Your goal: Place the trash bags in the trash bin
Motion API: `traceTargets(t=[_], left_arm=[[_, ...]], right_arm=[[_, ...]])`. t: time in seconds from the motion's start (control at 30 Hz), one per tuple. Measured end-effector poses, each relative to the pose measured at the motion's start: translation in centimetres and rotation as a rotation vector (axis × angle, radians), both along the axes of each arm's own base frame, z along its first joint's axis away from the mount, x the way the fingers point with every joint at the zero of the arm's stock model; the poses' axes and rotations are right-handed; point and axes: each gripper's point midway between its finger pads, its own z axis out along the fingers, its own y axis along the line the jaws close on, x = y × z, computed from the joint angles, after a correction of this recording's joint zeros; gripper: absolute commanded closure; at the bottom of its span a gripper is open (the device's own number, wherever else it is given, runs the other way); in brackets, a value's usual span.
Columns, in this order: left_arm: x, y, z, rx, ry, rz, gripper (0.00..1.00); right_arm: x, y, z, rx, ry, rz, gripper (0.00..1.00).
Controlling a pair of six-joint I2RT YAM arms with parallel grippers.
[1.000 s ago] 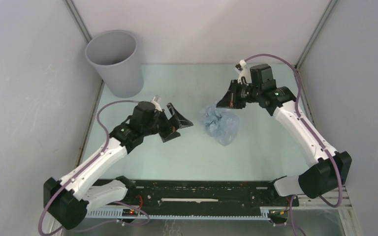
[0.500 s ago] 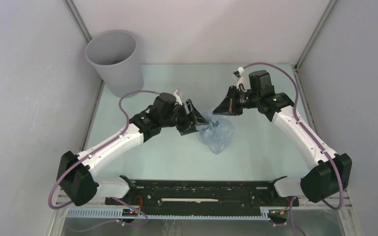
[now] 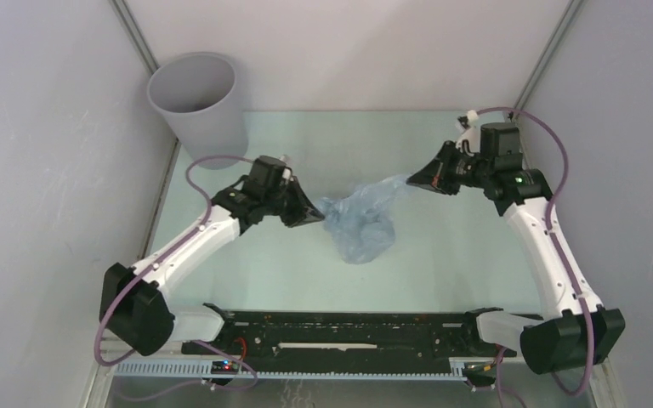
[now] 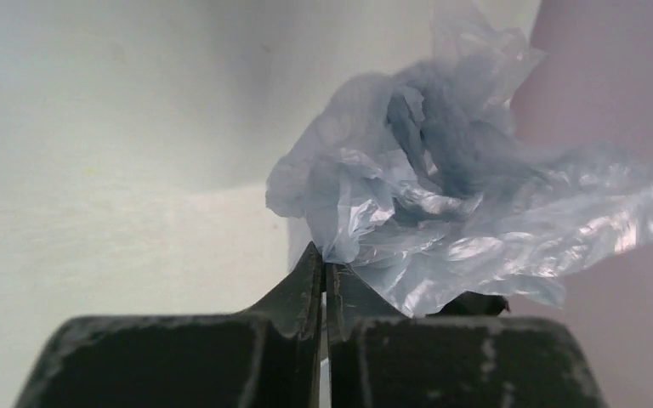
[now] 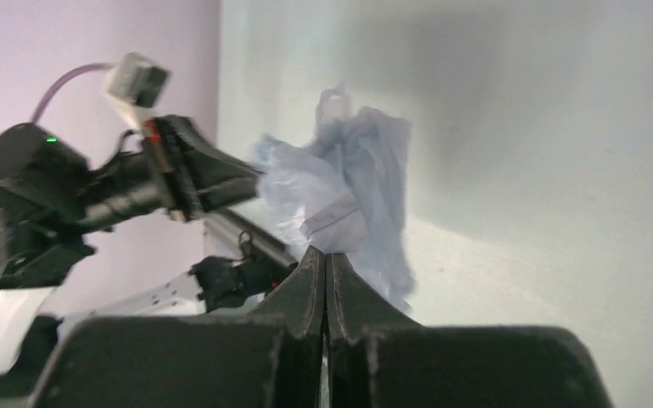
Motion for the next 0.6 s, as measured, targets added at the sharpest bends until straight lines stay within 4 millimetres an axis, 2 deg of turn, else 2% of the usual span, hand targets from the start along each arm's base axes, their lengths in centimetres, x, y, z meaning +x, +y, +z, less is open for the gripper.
traceTargets(t=[0.13, 0.2, 0.3, 0.43, 0.53, 0.6], left_arm=[[1.6, 4.5, 0.8, 0.036, -0.033, 0.091, 1.0], [1.6, 5.6, 1.6, 0.036, -0.058, 0.109, 1.0], [1.1, 5.7, 2.2, 0.024, -0.074, 0.087, 1.0], [0.8, 5.5, 2.0, 0.017, -0.063, 0.068, 1.0], [0.9, 5.4, 2.3, 0.009, -0.068, 0.069, 1.0], [1.5, 5.0, 3.3, -0.006, -0.07, 0.07, 1.0]], right_arm=[[-0.4, -3.0, -1.1, -0.109, 0.014, -0.113, 1.0], [-0.8, -3.7, -1.7, -0.145, 0.029, -0.132, 1.0], [-1.1, -3.9, -2.5, -0.166, 0.045, -0.128, 1.0], [-1.5, -3.3, -3.2, -0.165, 0.059, -0.091, 1.0], [-1.5, -2.1, -3.0, -0.128, 0.066, -0.06, 1.0], [-1.2, -1.3, -2.5, -0.081, 0.089, -0.05, 1.0]])
